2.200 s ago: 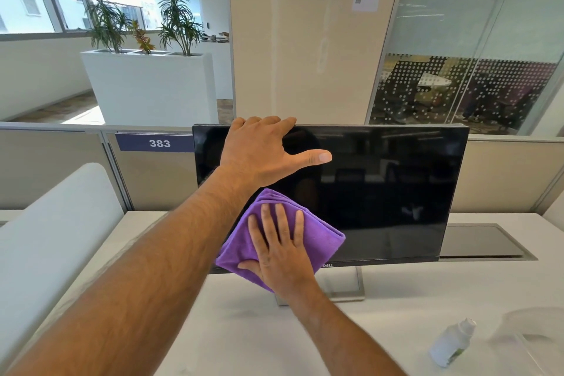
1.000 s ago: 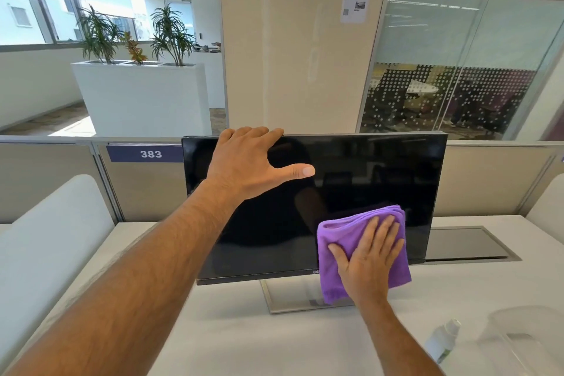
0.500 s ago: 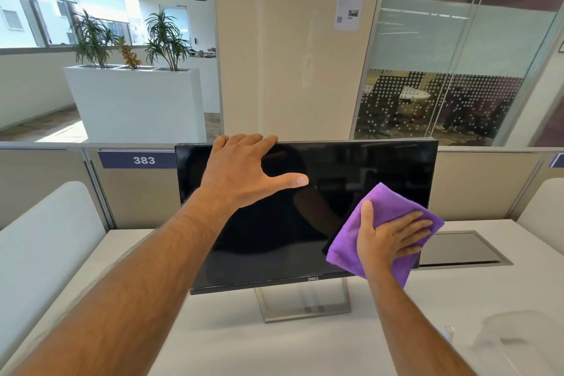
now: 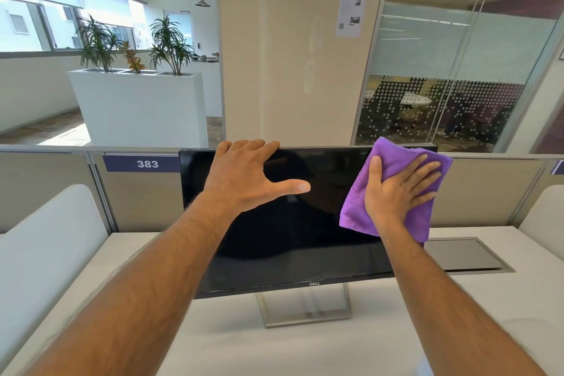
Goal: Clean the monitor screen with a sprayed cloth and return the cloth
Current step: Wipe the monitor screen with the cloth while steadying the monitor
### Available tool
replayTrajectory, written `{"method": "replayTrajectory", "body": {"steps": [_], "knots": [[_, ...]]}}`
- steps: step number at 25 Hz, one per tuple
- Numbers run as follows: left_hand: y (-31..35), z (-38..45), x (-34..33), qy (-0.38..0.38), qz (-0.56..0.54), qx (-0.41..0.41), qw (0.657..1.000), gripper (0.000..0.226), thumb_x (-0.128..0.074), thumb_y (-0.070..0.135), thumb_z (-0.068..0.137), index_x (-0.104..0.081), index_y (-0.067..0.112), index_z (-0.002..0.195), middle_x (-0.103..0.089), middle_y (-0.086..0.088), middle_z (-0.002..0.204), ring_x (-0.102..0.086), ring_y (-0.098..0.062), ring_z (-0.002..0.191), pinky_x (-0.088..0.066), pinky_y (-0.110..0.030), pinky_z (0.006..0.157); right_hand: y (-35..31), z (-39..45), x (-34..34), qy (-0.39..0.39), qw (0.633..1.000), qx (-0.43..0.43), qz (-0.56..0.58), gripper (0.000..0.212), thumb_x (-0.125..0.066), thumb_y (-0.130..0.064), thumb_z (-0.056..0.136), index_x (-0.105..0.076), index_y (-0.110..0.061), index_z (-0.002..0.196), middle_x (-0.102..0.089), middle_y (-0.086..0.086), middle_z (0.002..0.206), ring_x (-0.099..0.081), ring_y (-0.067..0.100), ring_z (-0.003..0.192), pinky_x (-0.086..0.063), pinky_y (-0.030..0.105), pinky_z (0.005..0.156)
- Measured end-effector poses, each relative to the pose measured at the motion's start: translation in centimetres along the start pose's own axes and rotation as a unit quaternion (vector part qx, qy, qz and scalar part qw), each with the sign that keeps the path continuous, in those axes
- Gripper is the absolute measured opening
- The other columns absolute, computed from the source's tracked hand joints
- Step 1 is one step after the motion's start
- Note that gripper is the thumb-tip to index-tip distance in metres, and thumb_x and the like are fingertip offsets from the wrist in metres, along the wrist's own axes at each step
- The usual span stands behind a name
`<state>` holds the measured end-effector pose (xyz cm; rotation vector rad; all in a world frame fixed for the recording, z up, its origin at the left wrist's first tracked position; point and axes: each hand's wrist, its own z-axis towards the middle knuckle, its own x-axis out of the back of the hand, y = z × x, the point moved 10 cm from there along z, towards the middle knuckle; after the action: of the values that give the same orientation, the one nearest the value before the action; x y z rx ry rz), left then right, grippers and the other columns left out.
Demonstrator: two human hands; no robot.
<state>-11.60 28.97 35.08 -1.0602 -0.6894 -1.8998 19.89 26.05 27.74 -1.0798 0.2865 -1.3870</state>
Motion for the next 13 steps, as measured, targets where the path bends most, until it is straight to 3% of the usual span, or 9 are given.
{"method": "replayTrajectory", "body": {"steps": [7, 11, 13], "knots": [[-0.1, 0.0, -0.2, 0.003, -0.003, 0.009, 1.0, 0.125, -0.008, 0.108, 0.055, -0.042, 0.031, 0.148, -0.053, 0.004, 0.147, -0.045, -0.024, 0.137, -0.025, -0.052, 0.117, -5.4, -3.6, -1.7, -0.031, 0.99, 0.125, -0.06, 0.096, -0.015, -0.072, 0.093, 0.006, -0.004, 0.158, 0.006, 0.023, 0.166, 0.008, 0.041, 0.154, 0.002, 0.064, 0.122], [-0.1, -0.2, -0.3, 0.004, -0.008, 0.018, 1.0, 0.126, -0.003, 0.107, 0.056, -0.039, 0.032, 0.15, -0.048, 0.003, 0.152, -0.04, -0.024, 0.141, -0.02, -0.05, 0.119, -8.3, -7.8, -2.9, -0.052, 0.974, 0.212, -0.062, 0.084, -0.019, -0.063, 0.099, 0.006, -0.009, 0.158, 0.003, 0.022, 0.167, 0.004, 0.04, 0.154, -0.002, 0.065, 0.122], [-0.2, -0.3, -0.4, -0.004, -0.016, 0.022, 1.0, 0.127, 0.003, 0.105, 0.056, -0.034, 0.032, 0.153, -0.042, 0.002, 0.156, -0.033, -0.024, 0.145, -0.015, -0.051, 0.121, -9.7, -10.3, -3.4, -0.078, 0.961, 0.264, -0.033, 0.079, -0.021, -0.059, 0.101, 0.015, -0.017, 0.157, 0.007, 0.015, 0.167, 0.006, 0.035, 0.155, 0.003, 0.062, 0.123]]}}
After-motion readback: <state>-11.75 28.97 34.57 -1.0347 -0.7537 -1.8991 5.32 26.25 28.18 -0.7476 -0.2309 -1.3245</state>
